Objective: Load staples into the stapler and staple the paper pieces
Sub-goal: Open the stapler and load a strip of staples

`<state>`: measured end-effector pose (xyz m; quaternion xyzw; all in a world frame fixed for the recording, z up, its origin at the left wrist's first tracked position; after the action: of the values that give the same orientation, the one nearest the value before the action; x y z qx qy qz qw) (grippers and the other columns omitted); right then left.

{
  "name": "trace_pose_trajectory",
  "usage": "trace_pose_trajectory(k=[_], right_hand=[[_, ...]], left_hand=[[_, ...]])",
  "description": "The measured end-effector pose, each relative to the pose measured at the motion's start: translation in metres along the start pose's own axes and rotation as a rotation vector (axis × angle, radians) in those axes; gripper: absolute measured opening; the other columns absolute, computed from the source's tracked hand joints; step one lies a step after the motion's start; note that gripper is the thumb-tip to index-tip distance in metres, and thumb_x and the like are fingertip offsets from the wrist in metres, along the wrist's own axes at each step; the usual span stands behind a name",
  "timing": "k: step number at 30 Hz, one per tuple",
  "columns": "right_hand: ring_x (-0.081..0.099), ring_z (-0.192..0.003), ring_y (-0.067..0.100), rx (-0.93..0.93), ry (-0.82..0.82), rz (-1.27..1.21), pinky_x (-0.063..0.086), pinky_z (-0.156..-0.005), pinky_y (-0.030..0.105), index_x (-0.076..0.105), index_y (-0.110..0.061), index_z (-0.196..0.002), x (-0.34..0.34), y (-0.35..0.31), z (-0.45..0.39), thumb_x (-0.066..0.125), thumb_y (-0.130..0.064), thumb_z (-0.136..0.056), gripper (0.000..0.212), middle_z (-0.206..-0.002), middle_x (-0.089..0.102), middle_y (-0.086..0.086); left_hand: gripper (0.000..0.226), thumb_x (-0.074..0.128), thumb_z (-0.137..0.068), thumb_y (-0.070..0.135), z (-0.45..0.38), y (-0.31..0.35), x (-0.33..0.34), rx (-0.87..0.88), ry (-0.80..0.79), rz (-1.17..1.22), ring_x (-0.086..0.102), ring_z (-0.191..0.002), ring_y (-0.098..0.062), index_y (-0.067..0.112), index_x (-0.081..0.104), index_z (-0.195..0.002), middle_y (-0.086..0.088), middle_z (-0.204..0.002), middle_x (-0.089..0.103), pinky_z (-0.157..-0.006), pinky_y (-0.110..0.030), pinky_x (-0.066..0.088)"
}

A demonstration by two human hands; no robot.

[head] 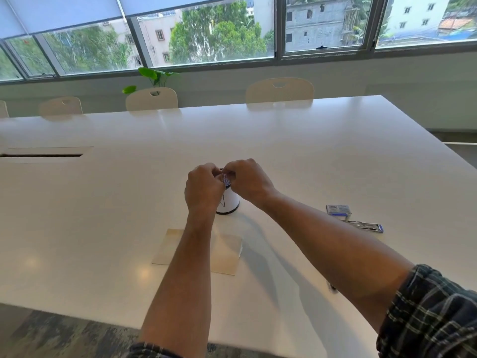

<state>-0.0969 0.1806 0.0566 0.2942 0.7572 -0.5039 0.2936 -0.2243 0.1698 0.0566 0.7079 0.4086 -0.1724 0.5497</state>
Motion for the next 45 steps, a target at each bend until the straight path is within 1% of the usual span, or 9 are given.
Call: trace_pose_trajectory(k=[5,11,14,23,28,32,38,40,45], right_hand=[[0.07,-0.082,0.026,-0.026,0.086,-0.057,0.058,-0.073,0.038,0.081,-0.016,-0.097,-0.015,0.01,0.007,0.06,0.001,-0.087,0.029,-0.086,0.078,0.004],[0.068,-0.075,0.019,-0.088,0.192,-0.076,0.056,-0.073,0.038,0.08,-0.009,-0.091,-0.044,0.034,0.028,0.073,-0.005,-0.087,0.009,-0.083,0.076,0.003],[0.063,-0.068,0.016,-0.113,0.247,-0.064,0.054,-0.069,0.036,0.079,-0.009,-0.087,-0.065,0.051,0.047,0.08,-0.009,-0.085,0.003,-0.079,0.073,0.002],[0.064,-0.064,0.016,-0.148,0.211,0.083,0.057,-0.066,0.036,0.08,-0.007,-0.087,-0.117,0.109,0.096,0.087,-0.011,-0.082,0.009,-0.081,0.076,0.007],[0.07,-0.07,0.021,-0.077,0.152,0.14,0.059,-0.07,0.041,0.082,-0.008,-0.09,-0.129,0.144,0.114,0.083,-0.011,-0.085,0.006,-0.084,0.077,0.007],[0.066,-0.069,0.01,-0.011,0.163,0.134,0.054,-0.07,0.023,0.083,-0.009,-0.094,-0.134,0.171,0.13,0.08,-0.007,-0.087,0.008,-0.087,0.079,0.005],[0.063,-0.071,0.007,0.182,0.255,0.036,0.05,-0.073,0.018,0.083,-0.011,-0.092,-0.143,0.208,0.149,0.08,-0.005,-0.084,0.01,-0.087,0.078,0.001],[0.063,-0.072,0.006,0.243,0.253,0.009,0.046,-0.072,0.01,0.083,-0.01,-0.096,-0.144,0.219,0.155,0.081,-0.008,-0.085,0.011,-0.09,0.077,0.002],[0.068,-0.083,0.012,0.36,0.163,-0.068,0.051,-0.076,0.015,0.08,-0.008,-0.108,-0.138,0.238,0.166,0.086,-0.017,-0.083,0.027,-0.097,0.076,0.005]], left_hand=[[0.011,0.069,-0.086,0.018,0.003,0.018,0.004,0.071,0.009,0.042,0.068,-0.085,-0.025,0.018,0.073,-0.096,-0.002,-0.093,0.075,-0.069,-0.036,0.056],[0.021,0.062,-0.09,0.004,0.014,0.047,0.022,0.24,-0.01,0.089,0.068,-0.094,-0.022,0.016,0.076,-0.099,-0.002,-0.097,0.076,-0.077,-0.032,0.051],[0.031,0.058,-0.085,-0.004,0.025,0.068,0.037,0.376,-0.105,0.132,0.066,-0.092,-0.019,0.016,0.077,-0.1,-0.001,-0.097,0.075,-0.076,-0.023,0.044],[0.038,0.057,-0.082,-0.01,0.058,0.119,0.098,0.595,-0.41,0.145,0.064,-0.085,-0.019,0.011,0.077,-0.106,-0.005,-0.098,0.073,-0.076,-0.029,0.052],[0.032,0.059,-0.088,-0.008,0.075,0.137,0.134,0.637,-0.508,0.081,0.065,-0.09,-0.023,0.009,0.076,-0.109,-0.006,-0.101,0.071,-0.076,-0.031,0.05],[0.022,0.067,-0.093,0.002,0.081,0.146,0.155,0.643,-0.54,0.056,0.068,-0.093,-0.022,0.01,0.077,-0.111,-0.005,-0.105,0.07,-0.086,-0.041,0.056],[0.024,0.075,-0.092,0.014,0.083,0.146,0.185,0.623,-0.622,-0.035,0.066,-0.102,-0.017,0.014,0.076,-0.116,0.0,-0.116,0.069,-0.092,-0.04,0.055],[0.026,0.077,-0.09,0.016,0.084,0.145,0.192,0.608,-0.654,-0.034,0.065,-0.098,-0.014,0.015,0.076,-0.116,0.002,-0.117,0.069,-0.091,-0.039,0.055],[0.028,0.085,-0.08,0.016,0.087,0.144,0.204,0.558,-0.726,-0.001,0.062,-0.087,-0.011,0.018,0.078,-0.108,0.006,-0.109,0.069,-0.086,-0.036,0.055]])
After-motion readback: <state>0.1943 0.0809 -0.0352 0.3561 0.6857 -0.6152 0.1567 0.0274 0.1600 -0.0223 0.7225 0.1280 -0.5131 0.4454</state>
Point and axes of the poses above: each hand's wrist, its own z-axis away from the middle knuckle, its own x-axis out of the palm, y = z × x, the point moved 5 cm from there along -z, towards the middle knuckle
